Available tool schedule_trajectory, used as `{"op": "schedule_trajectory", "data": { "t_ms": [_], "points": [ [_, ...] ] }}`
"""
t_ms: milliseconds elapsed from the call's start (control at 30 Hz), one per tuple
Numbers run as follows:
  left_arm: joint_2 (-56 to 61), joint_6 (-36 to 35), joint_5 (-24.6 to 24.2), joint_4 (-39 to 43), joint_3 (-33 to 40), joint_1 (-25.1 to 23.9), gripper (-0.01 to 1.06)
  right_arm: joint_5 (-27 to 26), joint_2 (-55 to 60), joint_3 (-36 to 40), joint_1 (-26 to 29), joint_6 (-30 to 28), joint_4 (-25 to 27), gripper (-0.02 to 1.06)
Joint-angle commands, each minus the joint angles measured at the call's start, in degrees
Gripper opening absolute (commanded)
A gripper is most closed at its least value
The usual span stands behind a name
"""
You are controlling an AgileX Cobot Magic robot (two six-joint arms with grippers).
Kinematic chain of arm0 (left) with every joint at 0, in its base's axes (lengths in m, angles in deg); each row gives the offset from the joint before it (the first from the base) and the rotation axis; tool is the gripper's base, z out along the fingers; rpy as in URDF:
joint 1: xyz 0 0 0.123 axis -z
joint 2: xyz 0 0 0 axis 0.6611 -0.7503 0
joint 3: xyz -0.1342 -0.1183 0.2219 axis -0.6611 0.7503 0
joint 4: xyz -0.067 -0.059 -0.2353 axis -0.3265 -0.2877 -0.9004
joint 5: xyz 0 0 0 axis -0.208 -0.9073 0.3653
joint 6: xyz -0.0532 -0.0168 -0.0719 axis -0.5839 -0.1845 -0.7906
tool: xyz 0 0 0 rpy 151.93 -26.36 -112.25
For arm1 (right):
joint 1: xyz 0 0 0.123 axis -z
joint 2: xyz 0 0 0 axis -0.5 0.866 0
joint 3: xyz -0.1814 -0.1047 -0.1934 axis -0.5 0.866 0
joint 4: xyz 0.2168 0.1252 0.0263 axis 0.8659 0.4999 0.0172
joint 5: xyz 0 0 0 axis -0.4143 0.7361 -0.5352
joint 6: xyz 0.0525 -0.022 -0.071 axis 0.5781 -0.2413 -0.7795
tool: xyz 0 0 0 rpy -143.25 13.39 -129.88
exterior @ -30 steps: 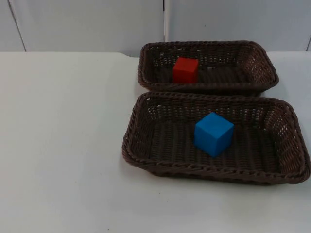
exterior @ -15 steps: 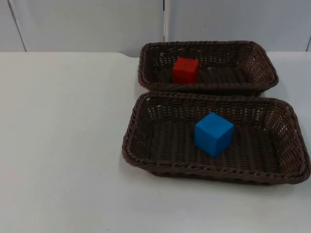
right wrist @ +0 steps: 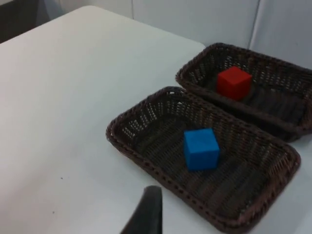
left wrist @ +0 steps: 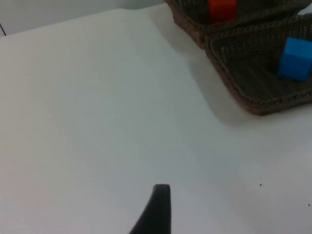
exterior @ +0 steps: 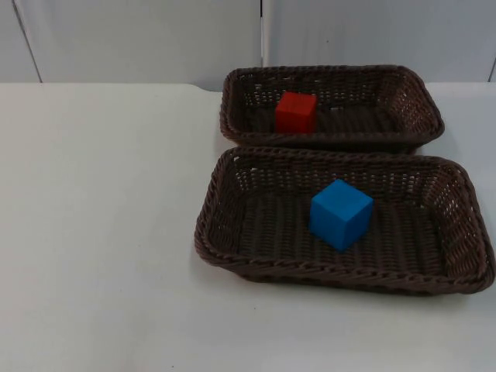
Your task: Pick up one cube with the left hand and place it into the upper basket. Pick up one cube with the right hand and place it into the lower basket.
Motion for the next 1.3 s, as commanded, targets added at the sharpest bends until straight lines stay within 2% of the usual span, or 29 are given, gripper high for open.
{"op": "schedule_trajectory", "data": {
  "t_ms": [0,233,267,400,533,733,1267],
  "points": [
    [0.2,0.0,1.0,0.0,0.3,0.1,0.83,2.5,-2.2,0.3,0.1,2.5,-2.2,0.83],
    [0.2,0.0,1.0,0.0,0.3,0.1,0.83,9.1,-9.3,0.3,0.1,7.6,-7.3,0.83],
    [0.2,0.0,1.0,0.0,0.3,0.1,0.83,9.1,-9.3,0.3,0.1,7.6,-7.3,0.83],
    [0.2,0.0,1.0,0.1,0.3,0.1,0.83,14.8,-13.7,0.3,0.1,8.4,-8.4,0.83],
    [0.2,0.0,1.0,0.2,0.3,0.1,0.83,16.5,-16.5,0.6,0.1,10.0,-9.4,0.83],
    [0.2,0.0,1.0,0.2,0.3,0.1,0.83,16.8,-16.5,3.8,0.1,10.0,-9.4,0.83],
    [0.2,0.0,1.0,0.2,0.3,0.1,0.83,16.8,-16.5,3.6,0.1,10.0,-9.4,0.83]
  ]
}}
